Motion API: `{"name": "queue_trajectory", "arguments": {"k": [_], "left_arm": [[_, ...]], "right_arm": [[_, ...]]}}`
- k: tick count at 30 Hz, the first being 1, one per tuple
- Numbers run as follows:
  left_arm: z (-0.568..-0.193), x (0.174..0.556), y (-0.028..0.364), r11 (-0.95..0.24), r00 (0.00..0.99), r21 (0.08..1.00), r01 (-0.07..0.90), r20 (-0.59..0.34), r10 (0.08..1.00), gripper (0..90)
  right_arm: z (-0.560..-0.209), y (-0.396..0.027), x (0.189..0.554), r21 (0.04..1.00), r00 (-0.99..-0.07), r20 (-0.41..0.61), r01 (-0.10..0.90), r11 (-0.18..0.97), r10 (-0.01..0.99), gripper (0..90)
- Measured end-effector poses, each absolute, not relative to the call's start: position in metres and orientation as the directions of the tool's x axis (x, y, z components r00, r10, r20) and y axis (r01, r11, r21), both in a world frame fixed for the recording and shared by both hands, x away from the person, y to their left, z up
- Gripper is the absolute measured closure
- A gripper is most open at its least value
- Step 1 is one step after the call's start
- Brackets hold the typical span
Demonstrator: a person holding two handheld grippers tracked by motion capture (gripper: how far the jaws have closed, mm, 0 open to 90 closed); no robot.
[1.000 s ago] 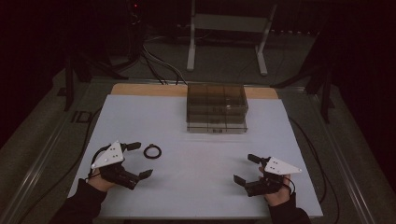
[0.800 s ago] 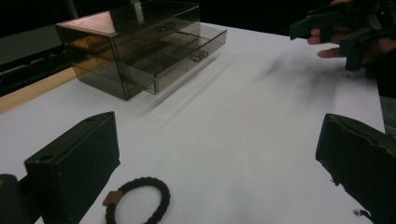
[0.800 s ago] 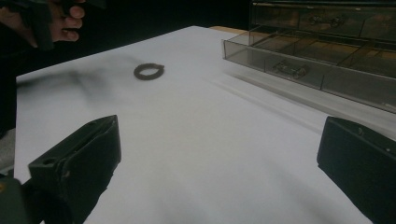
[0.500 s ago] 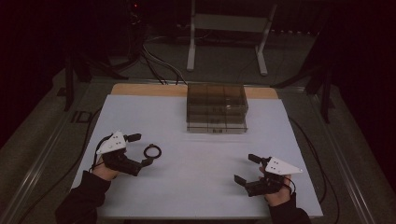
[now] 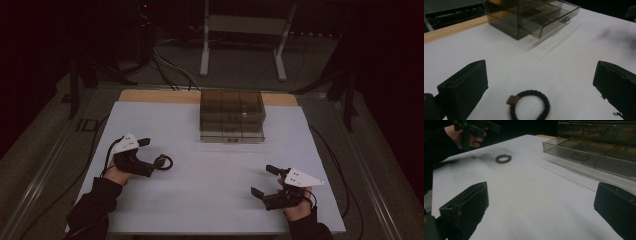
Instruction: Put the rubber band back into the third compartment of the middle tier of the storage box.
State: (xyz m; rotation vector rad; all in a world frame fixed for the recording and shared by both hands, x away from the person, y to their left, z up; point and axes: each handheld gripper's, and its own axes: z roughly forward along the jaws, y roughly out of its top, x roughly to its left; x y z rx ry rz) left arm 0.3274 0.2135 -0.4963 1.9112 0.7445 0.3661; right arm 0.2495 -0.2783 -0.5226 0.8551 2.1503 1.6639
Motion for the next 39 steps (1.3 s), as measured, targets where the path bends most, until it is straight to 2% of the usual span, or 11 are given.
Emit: {"name": "queue_trajectory", "arguments": {"k": [12,18,22,27,28,31,39], "left_arm": [[-0.512,0.343,0.216,-0.324,0.714,0.832,0.450,-0.118,0.690,2.3],[-0.517,0.345,0.214,-0.368,0.694,0.786,0.497,-0.105,0.713,8.6],[-0.520,0.346,0.212,-0.401,0.681,0.758,0.514,-0.077,0.728,18.2],[-0.522,0.347,0.212,-0.419,0.681,0.745,0.519,-0.064,0.730,36.1],[-0.523,0.347,0.212,-0.422,0.683,0.742,0.520,-0.065,0.727,36.1],[-0.526,0.349,0.210,-0.457,0.683,0.717,0.527,-0.037,0.730,47.6],[-0.531,0.350,0.205,-0.493,0.691,0.692,0.527,-0.012,0.722,62.9]], "right_arm": [[-0.523,-0.279,0.250,0.948,-0.782,0.129,0.278,0.155,0.610,0.0],[-0.523,-0.279,0.249,0.948,-0.781,0.128,0.276,0.155,0.611,0.0],[-0.523,-0.279,0.250,0.948,-0.782,0.129,0.278,0.156,0.610,0.0],[-0.523,-0.278,0.249,0.949,-0.783,0.125,0.274,0.157,0.610,0.0],[-0.523,-0.279,0.250,0.948,-0.781,0.127,0.277,0.157,0.611,0.0],[-0.523,-0.278,0.249,0.948,-0.783,0.124,0.276,0.160,0.610,0.0],[-0.523,-0.278,0.250,0.946,-0.780,0.126,0.280,0.162,0.612,0.0]]}}
